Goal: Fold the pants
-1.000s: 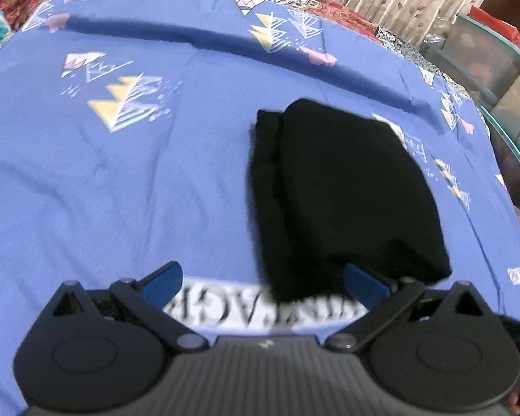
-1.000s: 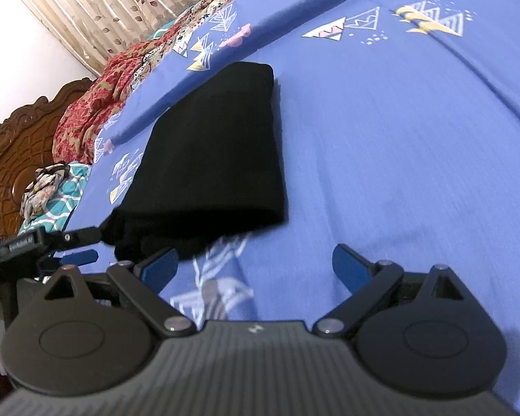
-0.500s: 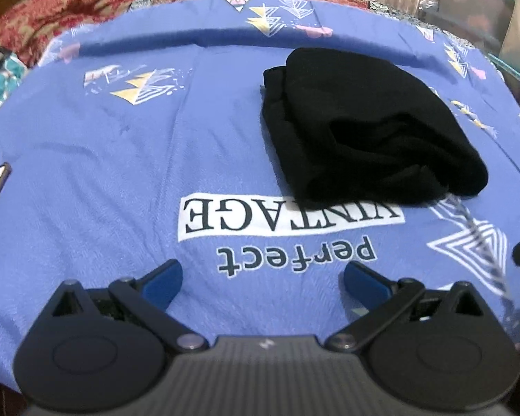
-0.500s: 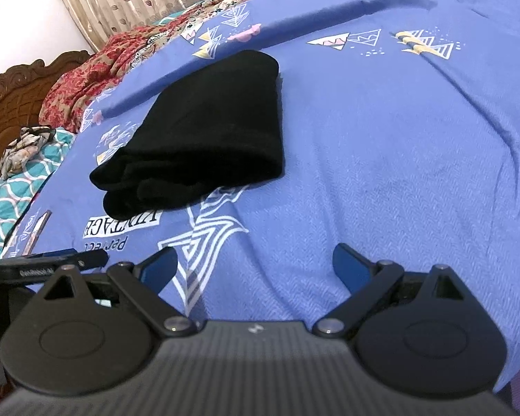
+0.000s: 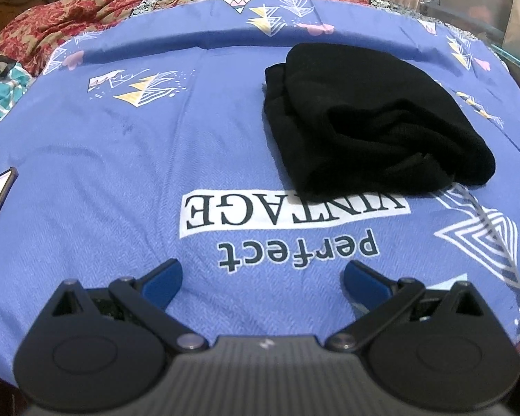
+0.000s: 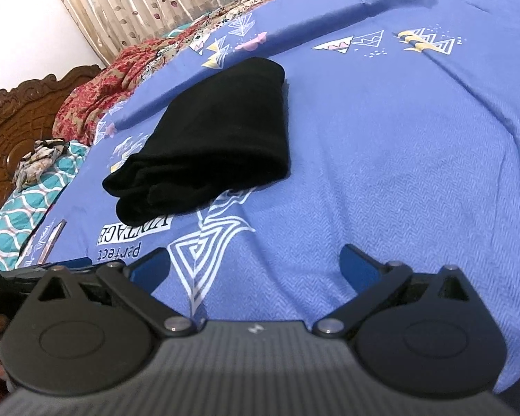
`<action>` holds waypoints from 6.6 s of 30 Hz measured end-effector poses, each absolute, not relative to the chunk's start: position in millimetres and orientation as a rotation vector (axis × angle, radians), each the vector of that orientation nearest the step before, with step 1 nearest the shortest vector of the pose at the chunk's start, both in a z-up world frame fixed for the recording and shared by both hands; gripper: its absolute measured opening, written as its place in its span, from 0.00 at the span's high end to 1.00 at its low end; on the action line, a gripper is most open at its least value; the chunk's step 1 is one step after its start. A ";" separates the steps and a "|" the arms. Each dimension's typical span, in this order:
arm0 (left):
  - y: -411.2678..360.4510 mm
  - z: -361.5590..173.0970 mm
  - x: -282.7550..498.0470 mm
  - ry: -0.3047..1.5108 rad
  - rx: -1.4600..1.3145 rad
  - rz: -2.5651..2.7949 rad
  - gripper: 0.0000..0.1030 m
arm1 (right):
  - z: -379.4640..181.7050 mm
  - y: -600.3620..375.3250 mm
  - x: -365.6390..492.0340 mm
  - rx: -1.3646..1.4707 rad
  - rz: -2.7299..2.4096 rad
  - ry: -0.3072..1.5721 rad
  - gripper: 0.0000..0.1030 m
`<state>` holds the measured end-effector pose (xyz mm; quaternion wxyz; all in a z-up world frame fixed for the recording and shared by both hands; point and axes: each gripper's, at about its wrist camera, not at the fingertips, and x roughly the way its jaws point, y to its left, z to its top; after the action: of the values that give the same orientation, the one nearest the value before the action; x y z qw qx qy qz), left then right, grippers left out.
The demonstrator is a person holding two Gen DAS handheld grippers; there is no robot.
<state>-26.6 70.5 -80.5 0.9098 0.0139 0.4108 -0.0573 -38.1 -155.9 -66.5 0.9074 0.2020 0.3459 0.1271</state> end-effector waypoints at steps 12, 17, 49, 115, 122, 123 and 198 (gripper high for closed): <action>62.7 -79.2 -26.9 0.865 0.074 -0.082 0.00 | -64.4 -152.8 -38.7 0.373 0.266 0.719 0.00; 57.3 -77.0 -30.7 0.875 0.073 -0.030 0.00 | -60.7 -139.3 -42.1 0.294 0.242 0.739 0.00; 43.7 -68.3 -22.2 1.010 0.073 0.082 0.00 | -64.1 -165.9 -51.8 0.386 0.186 0.707 0.00; 50.7 -69.5 -27.3 0.959 0.094 0.006 0.00 | -64.3 -168.9 -50.4 0.353 0.187 0.715 0.00; 57.8 -53.5 -31.1 0.905 0.122 -0.037 0.00 | -58.2 -169.1 -50.2 0.346 0.203 0.721 0.00; 60.7 -49.2 -31.4 0.893 0.114 -0.046 0.00 | -55.6 -169.2 -50.5 0.347 0.216 0.717 0.00; 13.7 27.6 27.2 0.824 0.074 -0.088 0.00 | -16.6 -158.4 -9.1 0.397 0.162 0.827 0.00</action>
<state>27.2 13.7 27.6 0.9148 0.0359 0.4001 -0.0426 -9.1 -158.4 -16.6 0.8936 0.1912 0.3986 0.0779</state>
